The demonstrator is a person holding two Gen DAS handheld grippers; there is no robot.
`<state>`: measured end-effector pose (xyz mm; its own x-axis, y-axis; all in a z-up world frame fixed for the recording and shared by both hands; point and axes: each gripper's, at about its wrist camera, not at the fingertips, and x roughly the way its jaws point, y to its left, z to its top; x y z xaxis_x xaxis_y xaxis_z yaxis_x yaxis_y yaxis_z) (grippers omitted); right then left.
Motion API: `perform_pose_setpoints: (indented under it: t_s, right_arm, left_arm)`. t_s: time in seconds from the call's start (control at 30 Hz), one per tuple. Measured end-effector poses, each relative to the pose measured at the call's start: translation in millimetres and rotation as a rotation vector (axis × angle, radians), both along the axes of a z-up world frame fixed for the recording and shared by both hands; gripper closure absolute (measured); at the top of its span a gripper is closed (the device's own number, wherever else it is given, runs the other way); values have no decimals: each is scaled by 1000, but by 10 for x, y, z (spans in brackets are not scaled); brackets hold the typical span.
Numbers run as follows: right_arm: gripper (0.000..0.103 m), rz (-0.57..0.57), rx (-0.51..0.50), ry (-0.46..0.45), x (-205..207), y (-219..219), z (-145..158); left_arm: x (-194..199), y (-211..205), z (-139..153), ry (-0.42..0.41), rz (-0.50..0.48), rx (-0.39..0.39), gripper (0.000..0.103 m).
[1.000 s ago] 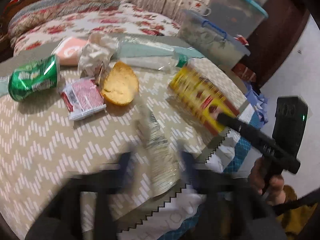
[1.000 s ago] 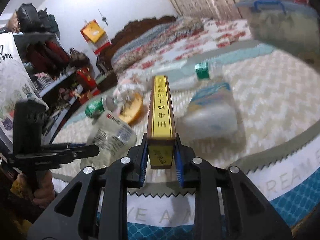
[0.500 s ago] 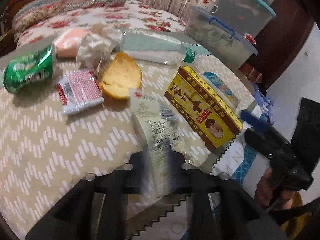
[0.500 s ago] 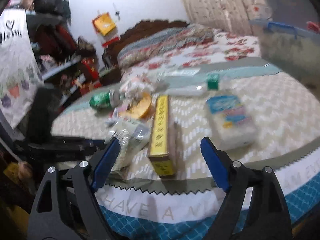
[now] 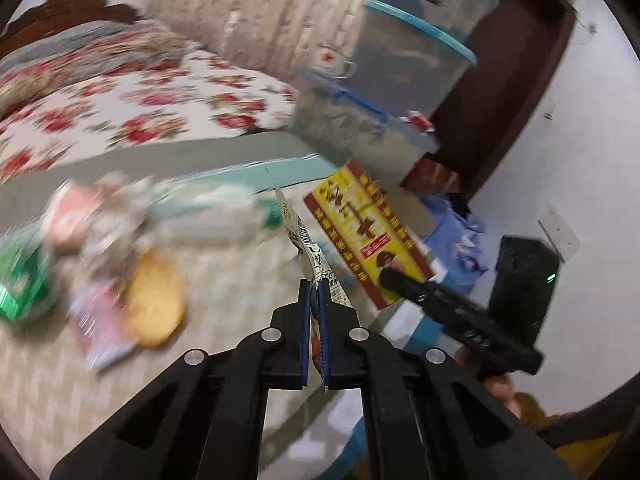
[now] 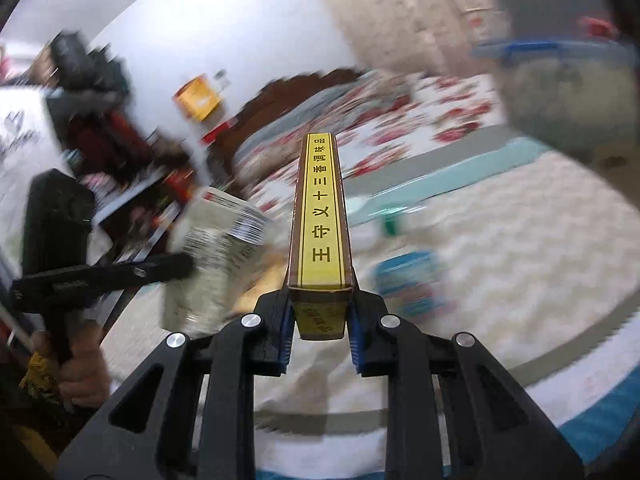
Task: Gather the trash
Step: 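Carry the yellow box and wrapper to the beige bin and release both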
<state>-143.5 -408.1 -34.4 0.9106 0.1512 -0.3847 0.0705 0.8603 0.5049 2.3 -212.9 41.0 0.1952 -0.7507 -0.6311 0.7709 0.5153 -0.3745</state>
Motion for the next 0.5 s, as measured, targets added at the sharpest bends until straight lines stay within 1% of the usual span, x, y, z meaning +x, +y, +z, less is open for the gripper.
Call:
perform_pose_setpoints:
  t_s: [0.03,0.07,0.1,0.13,0.17,0.23,0.3,0.37,0.4,0.47,0.5]
  right_arm:
    - [78,-35,16,8,-28,-126,-28]
    - [78,-91,58,22,-92,-358,-90]
    - [78,-123,88,29,-146,-509,-133]
    - [78,-169,126,37,-218,-718,-185]
    - [78,-232,162,46,-321,-976,-239]
    - [78,-318,195,57,-474,-1338,-286]
    - [78,-414,250,71,-661,-1805,-370]
    - [78,-467,287,81,-781,-2133,-423]
    - [78,-508,305,96,-840,-2378,-465]
    - [78,-547,332,119,-848,-2698,-531]
    - [78,-562,335,134,-821,-2822,-554]
  left_arm:
    - [25,-190,41,6,-31,1,99]
    - [44,-511,84,6,-78,11,99]
    - [46,-744,101,-2,-108,26,99]
    - [53,-1062,113,-12,-146,49,99]
    - [50,-1285,114,-17,-173,65,99]
    - [58,-1964,79,-13,-250,114,100]
    - [62,-2486,6,9,-303,147,99]
    - [63,-3044,-83,25,-336,175,99]
    - [69,-3303,-135,36,-348,183,99]
    - [97,-3762,-243,42,-348,200,99]
    - [121,-3960,-317,59,-344,206,99]
